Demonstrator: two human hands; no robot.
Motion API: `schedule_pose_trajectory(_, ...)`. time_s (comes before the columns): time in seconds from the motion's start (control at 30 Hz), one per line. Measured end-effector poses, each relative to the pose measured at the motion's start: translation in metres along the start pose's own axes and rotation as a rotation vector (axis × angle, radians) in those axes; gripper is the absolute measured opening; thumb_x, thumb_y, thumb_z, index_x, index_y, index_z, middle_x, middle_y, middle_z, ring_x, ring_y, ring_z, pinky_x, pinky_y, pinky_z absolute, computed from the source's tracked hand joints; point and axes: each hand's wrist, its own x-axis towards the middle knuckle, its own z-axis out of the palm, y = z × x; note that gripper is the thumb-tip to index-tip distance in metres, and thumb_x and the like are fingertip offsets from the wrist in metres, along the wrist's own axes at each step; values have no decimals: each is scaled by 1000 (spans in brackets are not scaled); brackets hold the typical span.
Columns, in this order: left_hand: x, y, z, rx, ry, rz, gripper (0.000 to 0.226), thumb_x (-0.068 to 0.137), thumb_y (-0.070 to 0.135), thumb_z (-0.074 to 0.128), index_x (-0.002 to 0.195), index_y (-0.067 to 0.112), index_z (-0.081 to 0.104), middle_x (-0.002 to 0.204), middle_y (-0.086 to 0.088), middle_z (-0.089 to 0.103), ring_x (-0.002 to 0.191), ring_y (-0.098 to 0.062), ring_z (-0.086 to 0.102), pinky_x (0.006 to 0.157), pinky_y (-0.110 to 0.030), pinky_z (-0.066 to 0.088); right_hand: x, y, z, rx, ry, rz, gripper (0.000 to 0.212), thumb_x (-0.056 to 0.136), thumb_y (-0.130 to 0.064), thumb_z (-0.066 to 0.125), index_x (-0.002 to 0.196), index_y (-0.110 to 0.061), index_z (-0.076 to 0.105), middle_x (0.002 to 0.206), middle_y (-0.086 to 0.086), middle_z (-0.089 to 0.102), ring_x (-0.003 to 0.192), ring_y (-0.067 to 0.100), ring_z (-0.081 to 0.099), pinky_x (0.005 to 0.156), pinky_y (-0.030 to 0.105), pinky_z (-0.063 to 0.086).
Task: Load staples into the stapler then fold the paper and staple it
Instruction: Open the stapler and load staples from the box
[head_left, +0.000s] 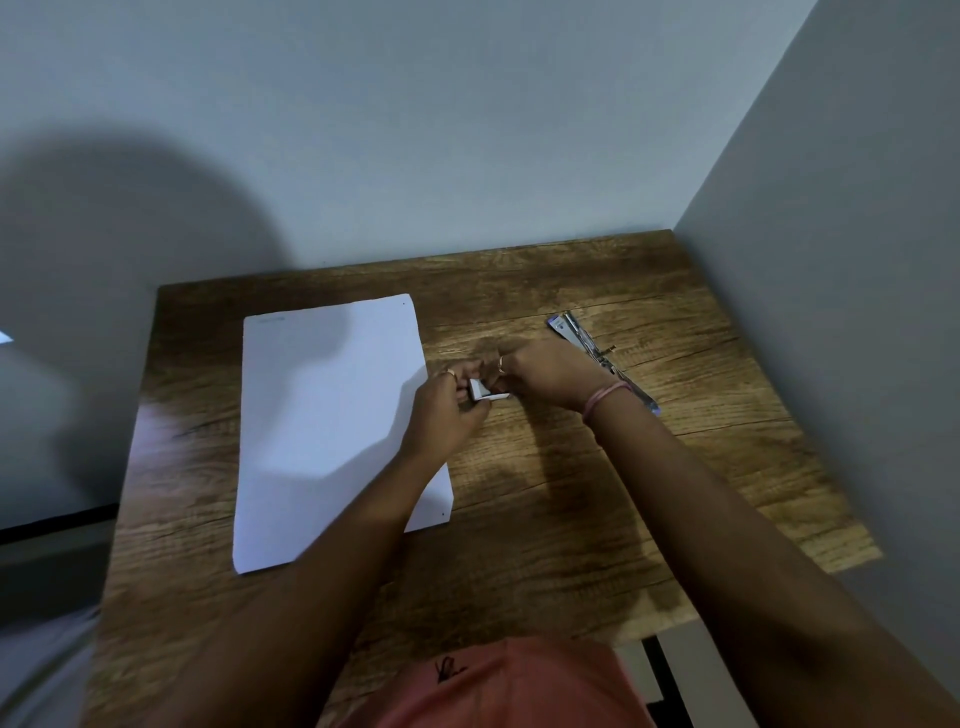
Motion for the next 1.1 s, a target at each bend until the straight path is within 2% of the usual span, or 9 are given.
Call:
schedule_pose_trajectory(0.17,0,0,1,8,3,-5,47,78,4,73,122,15,59,115,-3,65,98,-7,58,85,-21,47,1,2,6,47,6,6,24,94,-27,53,114,-16,61,113,6,62,98,29,62,73,38,50)
schedule_pose_trajectory(0.27,0,0,1,21,8,-8,47,78,4,73,122,16,59,116,-3,65,100,-8,59,83,-18,45,-2,2,11,101,49,24,35,93,-26,55,126,-16,54,129,6,59,106,29,60,79,36,47)
schedule_pose_trajectory(0.47,0,-1,0,33,20,-16,48,79,7,73,124,15,58,121,-5,63,101,-5,55,82,-15,45,-28,12,9,273,177,114,20,96,-25,50,106,-10,59,106,10,65,93,27,60,67,27,33)
schedule_pose_trajectory(0.6,1,-1,0,3,17,-35,49,79,5,74,125,14,58,124,-5,63,110,-13,59,88,-20,47,-59,14,18,252,87,96,19,95,-30,51,100,-17,63,103,4,64,90,20,60,67,29,39)
schedule_pose_trajectory(0.7,0,0,1,-7,30,-25,50,77,7,75,124,12,59,124,-6,64,105,-10,58,87,-19,48,-71,14,26,252,54,87,15,93,-27,55,96,-18,66,103,1,64,90,18,59,67,26,37)
schedule_pose_trajectory(0.8,-1,1,1,-13,28,-36,50,77,7,76,124,11,59,124,-6,64,109,-15,59,90,-23,49,-78,19,24,385,114,110,15,91,-24,58,97,-17,71,101,-1,69,89,16,62,69,26,42)
schedule_pose_trajectory(0.93,-1,2,1,-8,25,-28,52,76,7,77,125,10,59,123,-7,65,107,-14,61,93,-27,50,-88,37,20,502,262,269,12,89,-16,63,90,-7,70,89,9,69,82,23,63,73,39,51)
schedule_pose_trajectory(1.0,-1,2,1,-9,29,-45,53,76,7,77,125,10,59,124,-7,64,108,-15,61,94,-30,51,-93,45,22,489,226,336,13,89,-17,62,92,-7,69,91,10,69,82,24,63,73,39,51)
schedule_pose_trajectory(1.1,-1,1,1,-3,27,-43,52,76,8,77,125,11,59,124,-6,64,104,-10,59,91,-24,50,-99,50,25,529,97,365,19,86,-24,68,102,-15,70,97,2,67,84,13,60,70,26,47)
